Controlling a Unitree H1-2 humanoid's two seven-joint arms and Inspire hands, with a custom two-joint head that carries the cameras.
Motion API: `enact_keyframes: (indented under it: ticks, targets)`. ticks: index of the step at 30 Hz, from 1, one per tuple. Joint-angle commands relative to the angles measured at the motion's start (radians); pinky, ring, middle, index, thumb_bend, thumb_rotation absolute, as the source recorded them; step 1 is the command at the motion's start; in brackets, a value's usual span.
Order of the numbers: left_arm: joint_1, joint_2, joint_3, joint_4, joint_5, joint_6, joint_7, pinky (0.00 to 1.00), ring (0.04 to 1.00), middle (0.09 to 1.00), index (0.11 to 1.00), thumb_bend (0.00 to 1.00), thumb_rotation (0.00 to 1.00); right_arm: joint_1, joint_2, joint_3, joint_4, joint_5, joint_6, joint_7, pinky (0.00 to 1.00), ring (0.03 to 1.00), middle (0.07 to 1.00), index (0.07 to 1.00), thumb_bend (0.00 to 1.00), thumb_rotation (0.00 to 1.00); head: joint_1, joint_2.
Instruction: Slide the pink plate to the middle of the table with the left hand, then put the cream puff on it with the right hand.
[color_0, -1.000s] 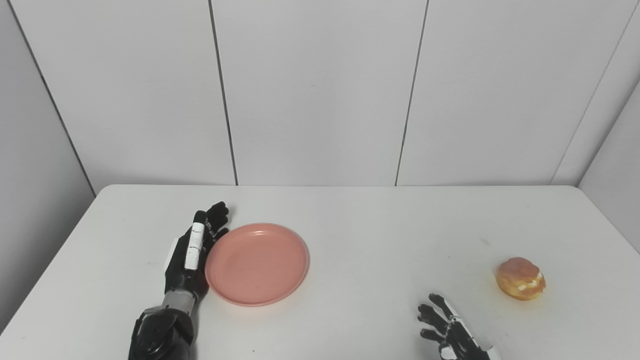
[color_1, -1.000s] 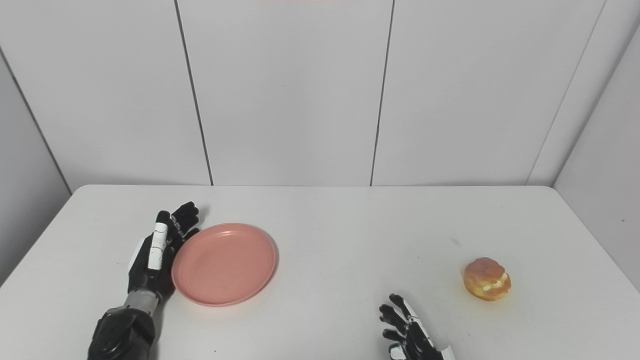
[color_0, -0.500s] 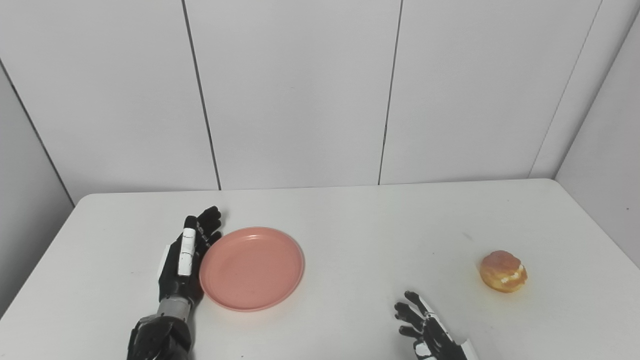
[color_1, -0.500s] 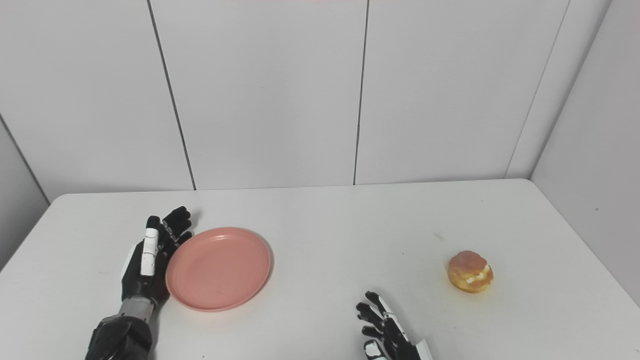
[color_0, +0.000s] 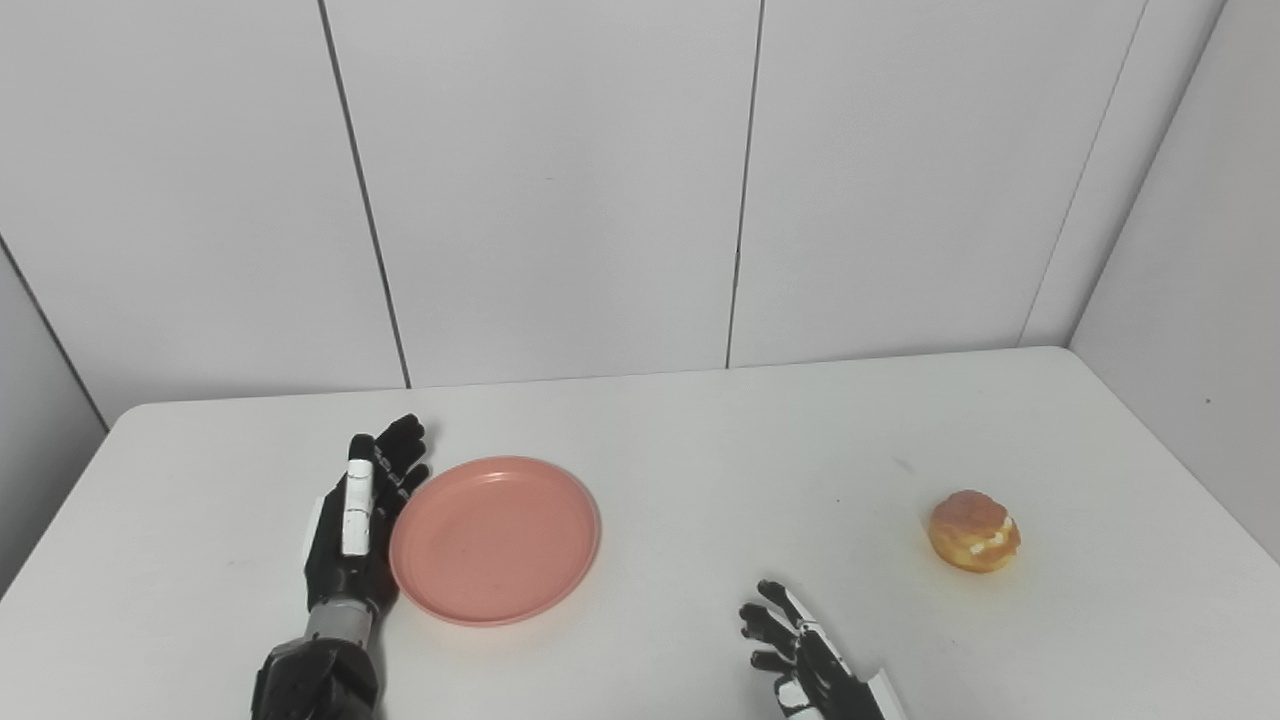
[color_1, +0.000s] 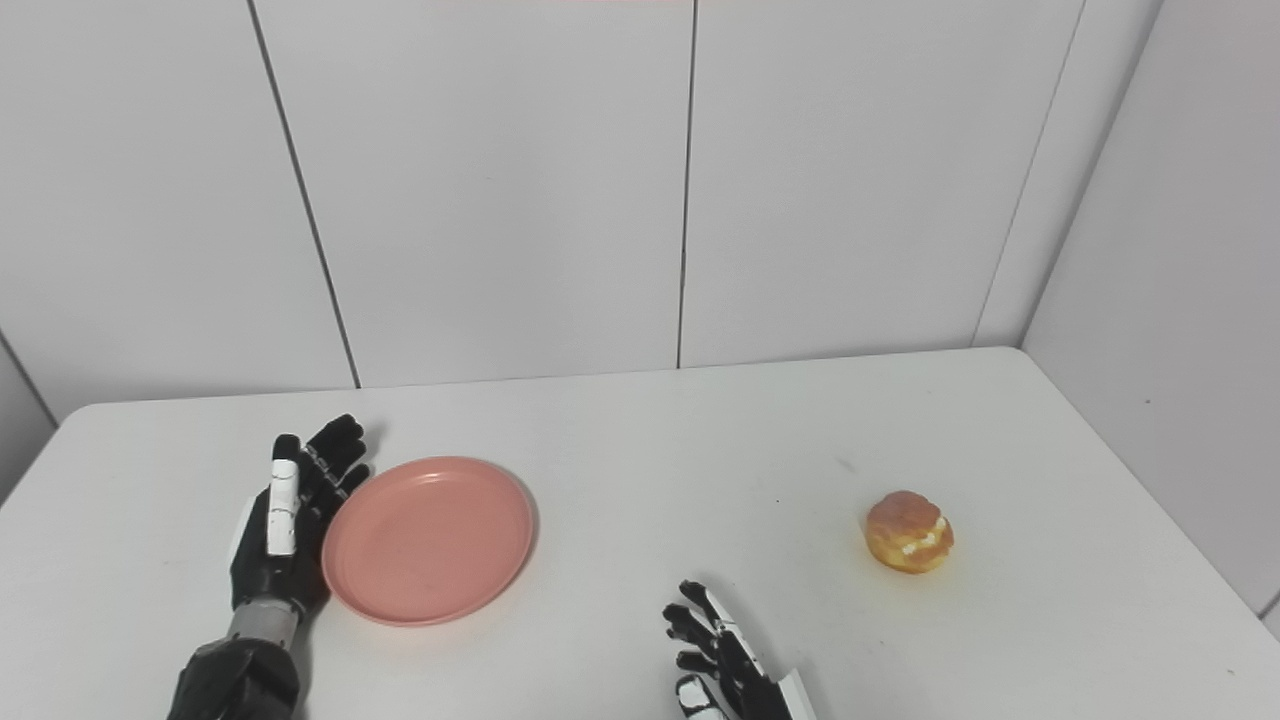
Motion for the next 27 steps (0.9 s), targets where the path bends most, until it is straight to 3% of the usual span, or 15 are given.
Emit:
enact_keyframes:
  ticks: [1, 27]
  targets:
    - [0.049, -0.038, -0.013, 0.050, -0.008, 0.037, -0.008, 0.92, 0.909, 0.854, 0.724, 0.93, 0.83, 0.022, 0.031, 0.012, 0.002, -0.004, 0.035, 0.002, 0.78, 0.843, 0.844, 0.913, 0.69, 1.00, -0.002, 0.000]
    - [0.065, -0.076, -0.076, 0.024, 0.009, 0.059, -0.039, 0.84, 0.888, 0.860, 0.729, 0.95, 0.83, 0.006, 0.057, 0.020, 0.026, -0.015, 0.031, -0.011, 0.79, 0.845, 0.845, 0.918, 0.68, 1.00, -0.036, 0.012]
